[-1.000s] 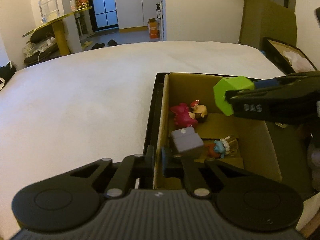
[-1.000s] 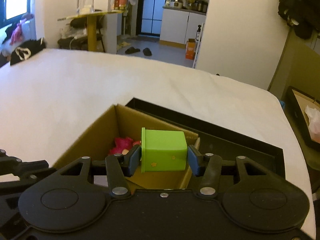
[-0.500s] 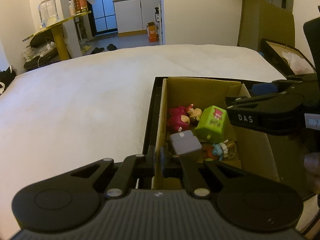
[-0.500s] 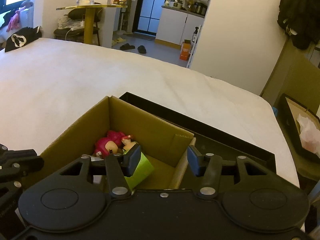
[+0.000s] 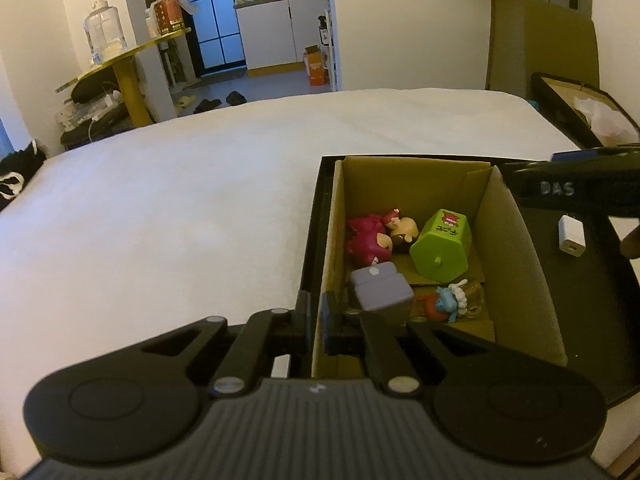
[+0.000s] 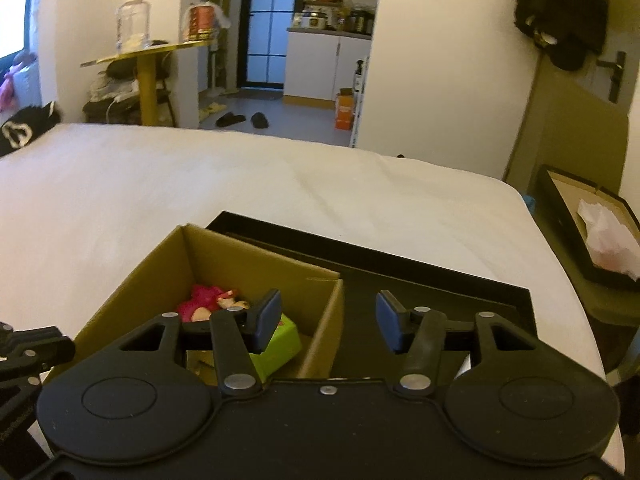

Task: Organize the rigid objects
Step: 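Open the right gripper to drop the green cube into the box, then move the right gripper to the white charger plug and close on it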

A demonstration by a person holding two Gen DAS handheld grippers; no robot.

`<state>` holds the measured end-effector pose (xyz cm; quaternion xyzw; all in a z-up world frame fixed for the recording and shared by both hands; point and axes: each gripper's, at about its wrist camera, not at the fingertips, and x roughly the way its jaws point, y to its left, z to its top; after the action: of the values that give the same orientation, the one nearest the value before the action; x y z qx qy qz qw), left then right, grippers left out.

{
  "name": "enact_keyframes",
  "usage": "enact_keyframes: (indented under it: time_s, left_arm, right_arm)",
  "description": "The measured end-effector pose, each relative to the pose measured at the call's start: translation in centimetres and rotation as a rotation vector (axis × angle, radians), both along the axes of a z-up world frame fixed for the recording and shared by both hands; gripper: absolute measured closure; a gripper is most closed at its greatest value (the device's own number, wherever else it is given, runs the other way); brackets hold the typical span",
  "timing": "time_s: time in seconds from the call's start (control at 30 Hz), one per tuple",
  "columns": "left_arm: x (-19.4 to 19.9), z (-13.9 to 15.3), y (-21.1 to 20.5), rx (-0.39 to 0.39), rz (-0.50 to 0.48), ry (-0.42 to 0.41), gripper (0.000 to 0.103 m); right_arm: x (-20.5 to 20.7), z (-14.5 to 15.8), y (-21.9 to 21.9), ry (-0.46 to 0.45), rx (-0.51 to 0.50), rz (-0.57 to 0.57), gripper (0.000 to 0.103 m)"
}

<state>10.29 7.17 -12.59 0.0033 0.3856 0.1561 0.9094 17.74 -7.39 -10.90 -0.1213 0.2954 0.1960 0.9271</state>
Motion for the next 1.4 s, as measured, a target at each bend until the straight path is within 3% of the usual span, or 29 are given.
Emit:
enact_keyframes:
  time_s: [0.43, 0.53, 0.6, 0.77, 0.87, 1.13, 1.4]
  left_arm:
    - [0.5, 0.4, -0.3, 0.042, 0.044, 0.034, 0.092]
    - [0.9, 0.4, -0.7, 0.065, 0.053, 0.051, 0.088]
    - [1.0, 0.4, -1.0, 0.082, 0.050, 0.058, 0.082]
    - [1.2, 0.8, -1.8, 0.133, 0.055, 0.065, 0.045]
    - [1.5, 1.0, -2.0, 0.160, 0.077, 0.076, 0.036]
    - [2.2, 1.5, -3.0, 0.220, 0.114, 0.098, 0.033]
    - [3.5, 1.9, -3.2, 0.236, 0.174, 0.121, 0.031]
  right_arm:
    - [1.6, -1.5, -4.6, 0.052, 0.071, -0.114, 0.042]
    - [2.1, -2.1, -5.6, 0.063, 0.085, -0.149, 0.036]
    - [2.4, -2.4, -6.2, 0.063, 0.079, -0.170, 0.027]
    - [3.4, -3.5, -7.4, 0.040, 0.047, -0.219, 0.022]
    - [4.2, -4.3, -8.3, 0.065, 0.067, -0.250, 0.020]
    - [5.7, -6.3, -9.5, 0.126, 0.103, -0.284, 0.019]
    - [7.6, -8.6, -11.5, 0.215, 0.165, -0.387, 0.018]
